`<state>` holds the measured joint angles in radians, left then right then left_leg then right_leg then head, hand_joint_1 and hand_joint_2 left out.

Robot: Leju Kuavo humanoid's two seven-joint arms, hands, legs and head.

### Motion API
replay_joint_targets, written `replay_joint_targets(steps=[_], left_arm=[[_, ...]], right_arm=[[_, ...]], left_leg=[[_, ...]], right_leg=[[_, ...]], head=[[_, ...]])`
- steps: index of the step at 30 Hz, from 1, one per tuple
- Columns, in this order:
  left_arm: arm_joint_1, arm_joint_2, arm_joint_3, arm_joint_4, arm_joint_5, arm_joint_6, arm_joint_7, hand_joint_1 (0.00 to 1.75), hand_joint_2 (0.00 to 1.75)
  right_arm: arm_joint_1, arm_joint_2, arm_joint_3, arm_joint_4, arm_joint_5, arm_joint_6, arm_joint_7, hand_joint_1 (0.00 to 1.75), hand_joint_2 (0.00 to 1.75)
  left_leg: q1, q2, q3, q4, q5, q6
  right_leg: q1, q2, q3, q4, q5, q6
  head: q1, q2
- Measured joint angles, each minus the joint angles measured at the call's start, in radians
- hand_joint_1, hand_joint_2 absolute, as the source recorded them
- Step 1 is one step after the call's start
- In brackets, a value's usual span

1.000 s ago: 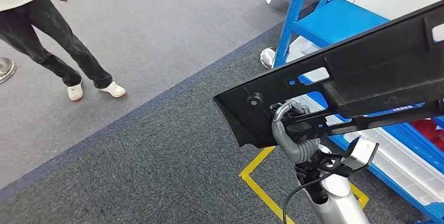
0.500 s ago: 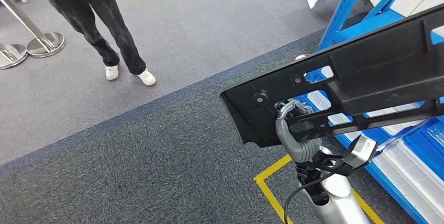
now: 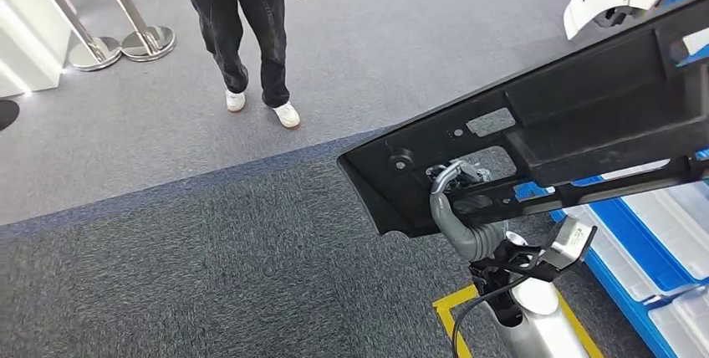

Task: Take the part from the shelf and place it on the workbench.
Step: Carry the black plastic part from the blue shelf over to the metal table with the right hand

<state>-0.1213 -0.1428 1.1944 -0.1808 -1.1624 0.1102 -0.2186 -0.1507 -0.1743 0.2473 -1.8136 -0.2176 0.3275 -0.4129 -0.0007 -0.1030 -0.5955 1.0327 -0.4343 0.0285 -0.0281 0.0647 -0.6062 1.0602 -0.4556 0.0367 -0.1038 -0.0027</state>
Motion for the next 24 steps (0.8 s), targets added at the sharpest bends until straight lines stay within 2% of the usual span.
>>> replay_joint_targets(steps=[1,2,3,4,6,7,8,9,10,11,12,14,16,17,18,19,21,22,23,24], left_arm=[[-0.002,-0.001,0.000,0.000,0.000,0.001,-0.002,0.00,1.75],[-0.004,-0.001,0.000,0.000,0.000,0.002,-0.004,0.00,1.75],[-0.005,-0.001,0.000,0.000,-0.001,0.004,-0.005,0.00,1.75],[-0.004,-0.002,0.000,0.000,-0.002,0.005,-0.005,0.00,1.75],[-0.006,-0.002,0.000,0.000,-0.007,0.007,-0.004,0.00,1.75],[-0.007,-0.002,-0.001,0.000,-0.010,0.008,-0.004,0.00,1.75],[-0.009,-0.002,-0.001,0.000,-0.012,0.009,-0.003,0.00,1.75],[-0.008,-0.002,-0.001,0.000,-0.014,0.009,-0.004,0.00,1.75],[-0.006,-0.003,-0.001,0.000,-0.015,0.010,-0.004,0.00,1.75],[-0.003,-0.003,-0.001,0.000,-0.014,0.010,-0.006,0.00,1.75],[0.001,-0.003,-0.001,0.000,-0.014,0.010,-0.008,0.00,1.75],[0.007,-0.003,-0.001,0.000,-0.015,0.010,-0.009,0.00,1.75],[0.010,-0.003,-0.001,0.000,-0.018,0.010,-0.002,0.00,1.75],[0.013,-0.003,-0.001,0.000,-0.020,0.010,0.006,0.00,1.75],[0.016,-0.003,-0.001,0.000,-0.021,0.010,0.016,0.00,1.75],[0.020,-0.004,-0.001,0.000,-0.021,0.010,0.026,0.00,1.75],[0.023,-0.007,-0.001,0.000,-0.021,0.011,0.044,0.00,1.75],[0.023,-0.009,-0.001,0.000,-0.021,0.013,0.052,0.00,1.75],[0.021,-0.011,-0.001,0.000,-0.021,0.014,0.059,0.00,1.75],[0.020,-0.012,-0.001,0.000,-0.020,0.015,0.066,0.00,1.75]], right_arm=[[-0.012,0.000,0.000,0.000,-0.009,0.004,0.011,1.75,1.75],[-0.025,0.000,0.000,-0.001,-0.017,0.007,0.020,1.75,1.75],[-0.037,0.000,0.000,-0.001,-0.024,0.009,0.029,1.75,1.75],[-0.049,0.000,0.001,-0.001,-0.028,0.010,0.036,1.75,1.75],[-0.064,-0.001,0.003,-0.002,-0.033,0.007,0.044,1.75,1.75],[-0.065,-0.002,0.004,-0.002,-0.033,0.003,0.046,1.75,1.75],[-0.061,-0.003,0.005,-0.003,-0.031,0.000,0.046,1.75,1.75],[-0.054,-0.003,0.007,-0.004,-0.028,-0.004,0.047,1.75,1.75],[-0.043,-0.003,0.009,-0.006,-0.022,-0.006,0.046,1.75,1.75],[-0.031,-0.003,0.011,-0.007,-0.016,-0.008,0.043,1.75,1.75],[-0.018,-0.003,0.013,-0.008,-0.010,-0.008,0.039,1.75,1.75],[0.003,-0.003,0.015,-0.009,0.001,-0.008,0.028,1.75,1.75],[0.019,-0.003,0.016,-0.009,0.009,-0.007,0.016,1.75,1.75],[0.027,-0.003,0.016,-0.009,0.013,-0.007,0.010,1.75,1.75],[0.034,-0.003,0.017,-0.009,0.017,-0.008,0.005,1.75,1.75],[0.039,-0.003,0.017,-0.009,0.021,-0.008,0.000,1.75,1.75],[0.046,-0.002,0.019,-0.008,0.028,-0.008,-0.008,1.75,1.75],[0.049,-0.002,0.019,-0.007,0.029,-0.006,-0.011,1.75,1.75],[0.051,-0.002,0.019,-0.005,0.031,-0.003,-0.013,1.75,1.75],[0.051,-0.002,0.019,-0.003,0.031,0.001,-0.014,1.75,1.75]], left_leg=[[0.001,-0.010,-0.004,0.001,0.000,-0.006],[0.002,-0.021,-0.008,0.001,0.002,-0.013],[0.004,-0.030,-0.011,-0.001,0.003,-0.019],[0.003,-0.024,-0.014,0.003,0.000,-0.025],[0.001,0.022,-0.040,0.058,-0.033,-0.033],[0.002,0.053,-0.066,0.112,-0.061,-0.036],[0.005,0.073,-0.097,0.178,-0.091,-0.039],[0.008,0.084,-0.124,0.234,-0.112,-0.043],[0.011,0.090,-0.138,0.263,-0.115,-0.045],[0.013,0.094,-0.134,0.257,-0.102,-0.047],[0.014,0.102,-0.111,0.212,-0.073,-0.047],[0.009,0.146,-0.041,0.078,-0.019,-0.041],[-0.001,0.179,-0.005,0.005,-0.005,-0.027],[-0.005,0.177,-0.005,0.000,-0.009,-0.020],[-0.004,0.163,-0.006,-0.001,-0.009,-0.013],[-0.003,0.151,-0.004,-0.005,-0.007,-0.007],[0.001,0.127,0.001,-0.013,-0.002,0.005],[0.002,0.115,0.002,-0.015,0.000,0.010],[0.002,0.103,0.002,-0.015,0.000,0.013],[0.001,0.089,0.002,-0.015,0.000,0.015]], right_leg=[[0.001,0.012,0.007,-0.020,0.002,-0.002],[0.003,0.008,0.009,-0.023,0.001,-0.006],[0.002,-0.005,0.009,-0.025,0.002,-0.011],[0.001,-0.016,0.012,-0.030,0.004,-0.017],[-0.002,-0.043,0.018,-0.039,0.006,-0.029],[0.001,-0.057,0.020,-0.041,0.005,-0.033],[0.003,-0.072,0.022,-0.041,0.004,-0.036],[0.005,-0.088,0.023,-0.040,0.002,-0.037],[0.006,-0.103,0.024,-0.040,-0.001,-0.037],[0.006,-0.117,0.027,-0.040,-0.003,-0.036],[0.005,-0.130,0.030,-0.040,-0.007,-0.034],[0.008,-0.153,0.038,-0.038,-0.014,-0.026],[0.014,-0.173,0.044,-0.038,-0.020,-0.016],[0.016,-0.184,0.047,-0.039,-0.022,-0.011],[0.015,-0.195,0.051,-0.041,-0.024,-0.005],[0.013,-0.189,0.055,-0.039,-0.029,0.001],[0.007,-0.140,0.039,0.006,-0.062,0.010],[0.005,-0.107,0.013,0.058,-0.090,0.013],[0.006,-0.087,-0.022,0.122,-0.120,0.013],[0.006,-0.079,-0.056,0.184,-0.141,0.013]], head=[[0.000,0.000],[0.000,0.000],[0.000,0.000],[0.000,0.000],[0.000,0.000],[0.000,0.000],[0.000,0.000],[0.000,0.000],[0.000,0.000],[0.000,0.000],[0.000,0.000],[0.000,0.000],[0.000,0.000],[0.000,0.000],[0.000,0.000],[0.000,0.000],[0.000,0.000],[0.000,0.000],[0.000,0.000],[0.000,0.000]])
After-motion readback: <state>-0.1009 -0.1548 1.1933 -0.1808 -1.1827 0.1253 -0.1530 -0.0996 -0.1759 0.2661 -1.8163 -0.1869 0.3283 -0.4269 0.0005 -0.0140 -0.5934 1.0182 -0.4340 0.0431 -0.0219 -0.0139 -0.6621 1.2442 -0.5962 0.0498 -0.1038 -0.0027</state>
